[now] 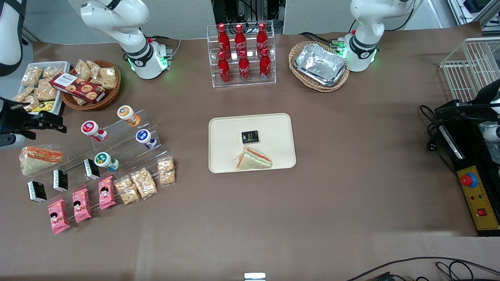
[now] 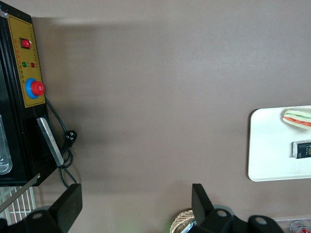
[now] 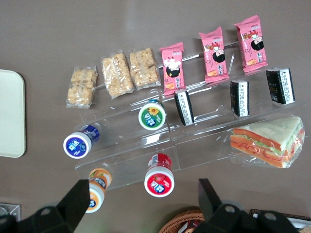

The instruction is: Place green gum on tray

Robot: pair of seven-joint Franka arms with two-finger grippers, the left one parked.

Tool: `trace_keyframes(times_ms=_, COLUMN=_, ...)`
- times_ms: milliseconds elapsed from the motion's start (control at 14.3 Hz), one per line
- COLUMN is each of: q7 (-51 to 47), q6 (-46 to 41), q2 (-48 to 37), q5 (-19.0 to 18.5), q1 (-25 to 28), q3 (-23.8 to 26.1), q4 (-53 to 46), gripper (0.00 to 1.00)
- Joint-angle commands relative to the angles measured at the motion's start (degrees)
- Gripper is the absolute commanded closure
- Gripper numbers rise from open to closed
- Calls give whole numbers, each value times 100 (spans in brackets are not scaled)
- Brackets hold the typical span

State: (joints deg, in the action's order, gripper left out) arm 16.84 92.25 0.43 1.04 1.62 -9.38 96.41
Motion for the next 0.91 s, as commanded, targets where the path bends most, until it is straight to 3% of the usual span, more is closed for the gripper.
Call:
trace_keyframes(times_ms=0, q7=74, q6=293, q2=-395, q5=-42, q1=-4, q3=23, q4=466, gripper=0)
trace_keyframes(times_ms=280, q7=91, q6=820, q2=-615, q5=-51, q1=22, q3=15, q4=931, gripper=0)
trace_keyframes(times_ms=840, q7=83, q6=1181, q2=-62, q5=-209, q1=49, q3=32, q4=967, gripper=0)
